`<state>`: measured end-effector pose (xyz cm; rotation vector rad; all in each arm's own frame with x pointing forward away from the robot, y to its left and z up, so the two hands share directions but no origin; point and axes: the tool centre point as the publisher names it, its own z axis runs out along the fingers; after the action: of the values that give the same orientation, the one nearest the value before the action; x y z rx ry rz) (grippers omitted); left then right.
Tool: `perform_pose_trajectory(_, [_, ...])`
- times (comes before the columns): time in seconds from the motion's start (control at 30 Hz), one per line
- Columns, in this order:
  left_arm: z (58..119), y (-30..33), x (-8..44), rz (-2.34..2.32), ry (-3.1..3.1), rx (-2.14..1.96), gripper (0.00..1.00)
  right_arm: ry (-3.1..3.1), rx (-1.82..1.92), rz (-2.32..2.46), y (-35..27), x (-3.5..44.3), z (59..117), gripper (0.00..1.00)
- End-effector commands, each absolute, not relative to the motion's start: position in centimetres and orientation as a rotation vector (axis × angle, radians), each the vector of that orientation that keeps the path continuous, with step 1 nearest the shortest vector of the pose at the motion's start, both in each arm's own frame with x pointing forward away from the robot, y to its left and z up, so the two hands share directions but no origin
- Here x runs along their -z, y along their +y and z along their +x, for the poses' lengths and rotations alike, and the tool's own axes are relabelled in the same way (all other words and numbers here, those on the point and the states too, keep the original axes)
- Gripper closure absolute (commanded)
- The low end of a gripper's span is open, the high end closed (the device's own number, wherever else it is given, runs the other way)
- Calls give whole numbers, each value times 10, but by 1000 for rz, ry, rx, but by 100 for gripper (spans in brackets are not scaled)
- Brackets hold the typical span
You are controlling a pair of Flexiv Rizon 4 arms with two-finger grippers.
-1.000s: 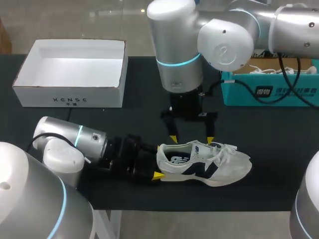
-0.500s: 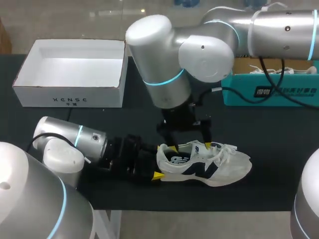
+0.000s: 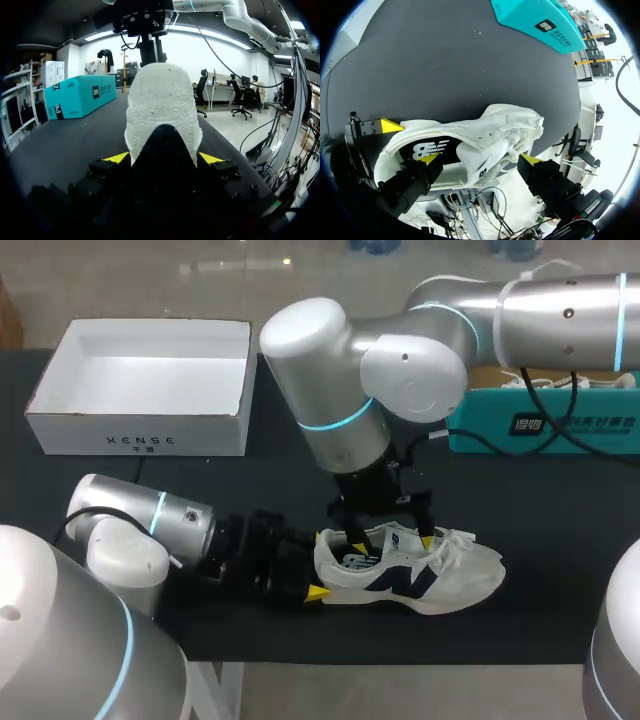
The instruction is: Take the shoe out of the shoebox, open the shoe tongue, remove and reinsert the insole, then place the shoe into the shoebox
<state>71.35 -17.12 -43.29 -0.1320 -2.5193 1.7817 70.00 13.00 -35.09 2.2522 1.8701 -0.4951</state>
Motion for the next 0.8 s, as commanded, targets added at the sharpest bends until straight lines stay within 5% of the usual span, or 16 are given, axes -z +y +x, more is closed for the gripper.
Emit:
perform_pose_trajectory(0.03, [711,-175,438,-131,-2523,-1779,100,1564,440,2438,122,359,695,0])
perform_pose_trajectory(0.3, [711,-175,438,-131,-2523,-1779,100,1526,426,2450,109,357,693,0])
perform_pose_trajectory(0.33, [711,-175,438,-131,-2523,-1779,100,1524,427,2449,108,356,693,7])
perform_pose_trajectory(0.37, [711,-175,438,-131,-2523,-1779,100,1516,422,2451,107,356,693,51])
perform_pose_trajectory(0.4, [711,-175,438,-131,-2523,-1779,100,1512,419,2453,106,356,692,64])
perform_pose_trajectory(0.43, [711,-175,438,-131,-2523,-1779,100,1511,418,2454,105,356,692,90])
perform_pose_trajectory(0.47, [711,-175,438,-131,-2523,-1779,100,1510,417,2456,104,355,691,100])
perform_pose_trajectory(0.8, [711,-175,438,-131,-2523,-1779,100,1444,388,2504,82,336,682,100])
